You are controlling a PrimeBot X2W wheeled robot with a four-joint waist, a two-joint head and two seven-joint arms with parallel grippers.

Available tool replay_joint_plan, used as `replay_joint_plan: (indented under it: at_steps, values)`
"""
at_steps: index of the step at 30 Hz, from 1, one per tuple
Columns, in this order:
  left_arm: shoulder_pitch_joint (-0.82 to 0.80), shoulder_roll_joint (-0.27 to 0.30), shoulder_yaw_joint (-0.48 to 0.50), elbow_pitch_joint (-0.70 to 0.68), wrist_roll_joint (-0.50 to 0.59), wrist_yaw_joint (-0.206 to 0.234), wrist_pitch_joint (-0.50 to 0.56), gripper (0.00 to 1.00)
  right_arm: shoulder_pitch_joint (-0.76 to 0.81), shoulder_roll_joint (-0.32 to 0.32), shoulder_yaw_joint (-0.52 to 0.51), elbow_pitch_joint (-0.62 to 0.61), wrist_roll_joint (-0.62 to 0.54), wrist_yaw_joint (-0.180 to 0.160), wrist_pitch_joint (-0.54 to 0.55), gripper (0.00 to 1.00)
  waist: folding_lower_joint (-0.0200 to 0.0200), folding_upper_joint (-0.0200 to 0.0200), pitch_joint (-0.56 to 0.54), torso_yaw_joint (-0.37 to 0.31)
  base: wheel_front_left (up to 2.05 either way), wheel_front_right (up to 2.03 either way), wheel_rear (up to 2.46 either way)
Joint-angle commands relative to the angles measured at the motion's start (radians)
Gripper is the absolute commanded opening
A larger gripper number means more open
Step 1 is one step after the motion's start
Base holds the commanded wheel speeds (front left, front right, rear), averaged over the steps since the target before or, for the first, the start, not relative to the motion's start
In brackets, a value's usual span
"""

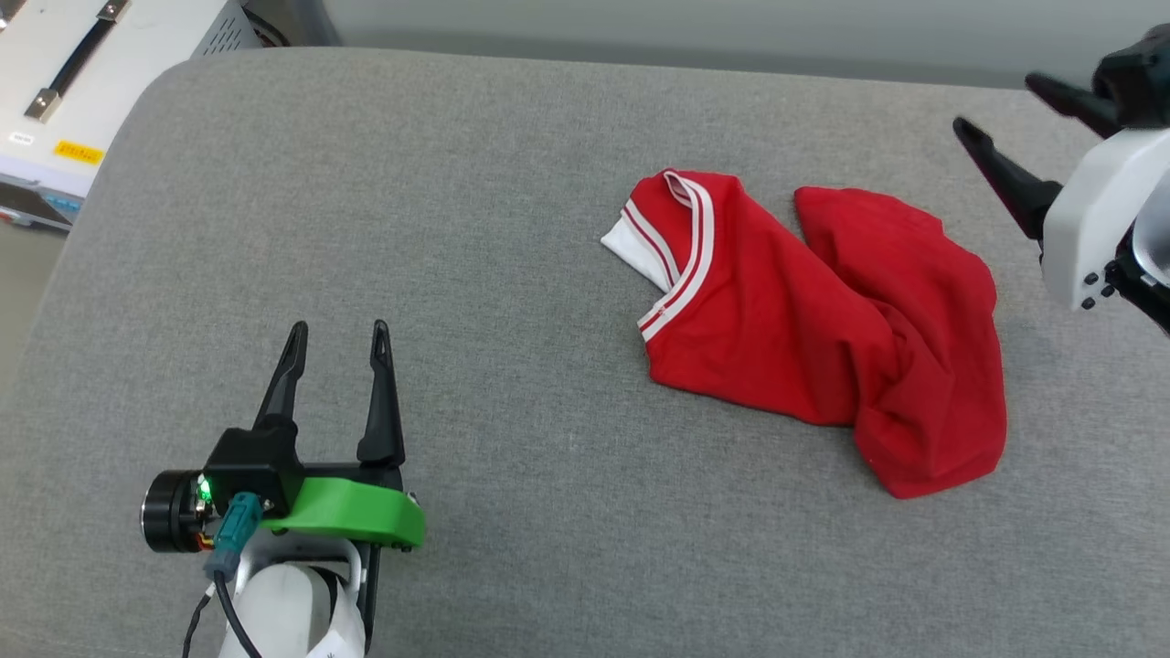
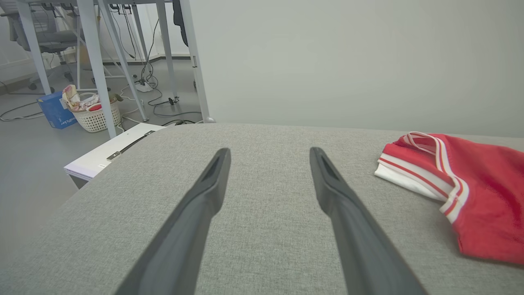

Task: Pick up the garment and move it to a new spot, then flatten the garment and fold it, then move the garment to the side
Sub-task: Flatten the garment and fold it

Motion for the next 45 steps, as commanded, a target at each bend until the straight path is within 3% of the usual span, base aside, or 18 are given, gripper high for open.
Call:
replay_joint_plan:
  at_steps: [1, 4, 5, 8, 18, 20, 21, 22, 23, 28, 34, 41, 45]
  values:
    - [-0.023, -0.006, 0.003, -0.006, 0.004, 0.001, -0.006, 1.0, -0.037, -0.025, 0.045, 0.006, 0.044, -0.001, 0.074, 1.0, 0.0, 0.0, 0.043, 0.019, 0.0, 0.0, 0.0]
    - [-0.04, -0.007, 0.002, -0.014, 0.0, 0.004, -0.006, 1.0, -0.088, -0.055, 0.129, 0.025, 0.155, -0.001, 0.255, 1.0, 0.0, 0.0, 0.077, 0.028, 0.0, 0.0, 0.0]
    - [-0.059, -0.008, -0.002, -0.021, -0.005, 0.008, -0.006, 1.0, -0.129, -0.068, 0.197, 0.041, 0.244, -0.001, 0.405, 1.0, 0.0, 0.0, 0.111, 0.039, 0.0, 0.0, 0.0]
    - [-0.076, -0.009, -0.014, -0.029, -0.017, 0.017, -0.006, 1.0, -0.163, -0.071, 0.247, 0.063, 0.286, -0.001, 0.491, 1.0, 0.0, 0.0, 0.149, 0.05, 0.0, 0.0, 0.0]
    - [-0.114, -0.009, -0.059, -0.018, -0.049, 0.046, -0.006, 1.0, -0.092, -0.027, 0.44, 0.22, 0.329, -0.001, 0.506, 1.0, 0.0, 0.0, 0.195, 0.075, 0.0, 0.0, 0.0]
    - [-0.111, -0.009, -0.058, -0.008, -0.047, 0.051, -0.006, 1.0, -0.082, -0.02, 0.486, 0.247, 0.336, -0.001, 0.445, 1.0, 0.0, 0.0, 0.179, 0.069, 0.0, 0.0, 0.0]
    - [-0.109, -0.009, -0.055, -0.006, -0.043, 0.05, -0.006, 1.0, -0.092, -0.019, 0.493, 0.248, 0.33, -0.001, 0.409, 0.48, 0.0, 0.0, 0.171, 0.065, 0.0, 0.0, 0.0]
    - [-0.106, -0.009, -0.053, -0.004, -0.04, 0.049, -0.006, 1.0, -0.099, -0.017, 0.495, 0.252, 0.332, -0.001, 0.384, 0.04, 0.0, 0.0, 0.164, 0.061, 0.0, 0.0, 0.0]
    - [-0.103, -0.009, -0.049, 0.0, -0.036, 0.047, -0.006, 1.0, -0.111, -0.014, 0.493, 0.254, 0.337, -0.001, 0.349, 0.0, 0.0, 0.0, 0.154, 0.056, 0.0, 0.0, 0.0]
    - [-0.083, -0.009, -0.042, 0.011, -0.02, 0.042, -0.006, 1.0, -0.18, -0.023, 0.469, 0.239, 0.332, -0.001, 0.144, 0.0, 0.0, 0.0, 0.093, 0.035, 0.0, 0.0, 0.0]
    - [-0.036, -0.009, -0.03, 0.021, -0.009, 0.038, -0.006, 1.0, -0.187, -0.114, 0.432, 0.17, 0.326, -0.001, -0.039, 0.0, 0.0, 0.0, 0.008, 0.009, 0.0, 0.0, 0.0]
    - [0.026, -0.009, -0.015, 0.024, -0.004, 0.035, -0.006, 1.0, -0.016, -0.271, 0.289, 0.09, 0.374, -0.001, -0.166, 0.0, 0.0, 0.0, -0.062, -0.025, 0.0, 0.0, 0.0]
    - [0.054, -0.009, -0.009, 0.025, -0.004, 0.035, -0.006, 1.0, 0.158, -0.314, 0.189, 0.093, 0.413, -0.001, -0.202, 0.0, 0.0, 0.0, -0.087, -0.045, 0.0, 0.0, 0.0]
